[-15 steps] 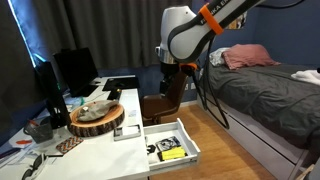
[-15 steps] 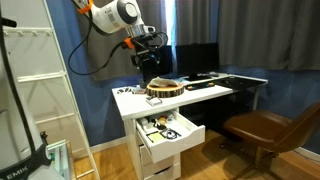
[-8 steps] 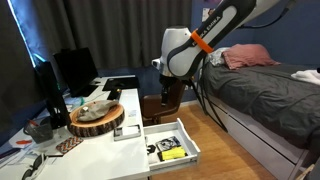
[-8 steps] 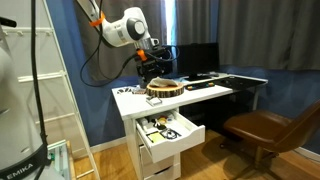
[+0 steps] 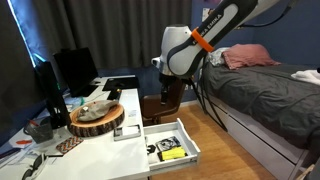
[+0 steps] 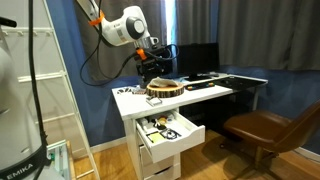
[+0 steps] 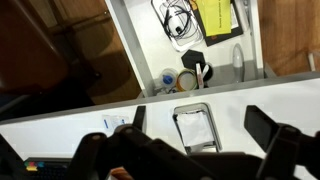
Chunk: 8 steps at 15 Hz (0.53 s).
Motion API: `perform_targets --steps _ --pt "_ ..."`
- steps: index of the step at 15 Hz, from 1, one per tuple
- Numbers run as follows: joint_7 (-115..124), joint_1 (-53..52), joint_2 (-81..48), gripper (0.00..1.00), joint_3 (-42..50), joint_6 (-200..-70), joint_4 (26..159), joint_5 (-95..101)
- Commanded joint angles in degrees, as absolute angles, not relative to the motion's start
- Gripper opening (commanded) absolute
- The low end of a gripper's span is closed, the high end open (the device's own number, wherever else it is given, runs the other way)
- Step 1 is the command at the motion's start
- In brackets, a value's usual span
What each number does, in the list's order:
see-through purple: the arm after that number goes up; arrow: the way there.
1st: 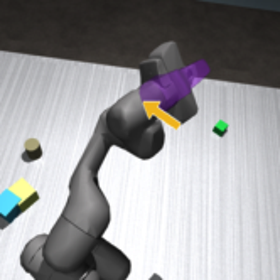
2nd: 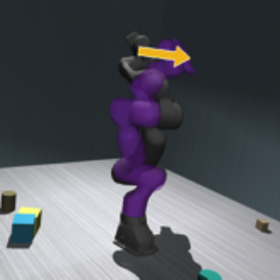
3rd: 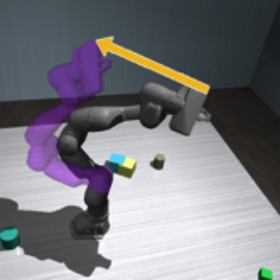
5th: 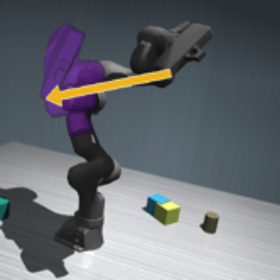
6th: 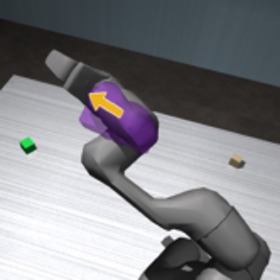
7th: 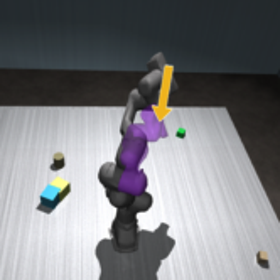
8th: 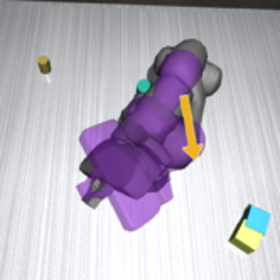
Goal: Pick up the sun glasses from the open top drawer and put them on the table
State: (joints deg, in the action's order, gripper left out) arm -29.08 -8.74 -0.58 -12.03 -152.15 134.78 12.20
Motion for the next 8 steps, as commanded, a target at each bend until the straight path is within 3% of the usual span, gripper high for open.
perform_targets --steps 1,8 --pt "-32.09 -9.32 -4.27 1.0 -11.56 -152.39 132.77 11.69" --pt "-41.38 -8.39 -18.1 1.0 -12.57 -159.94 126.8 14.49"
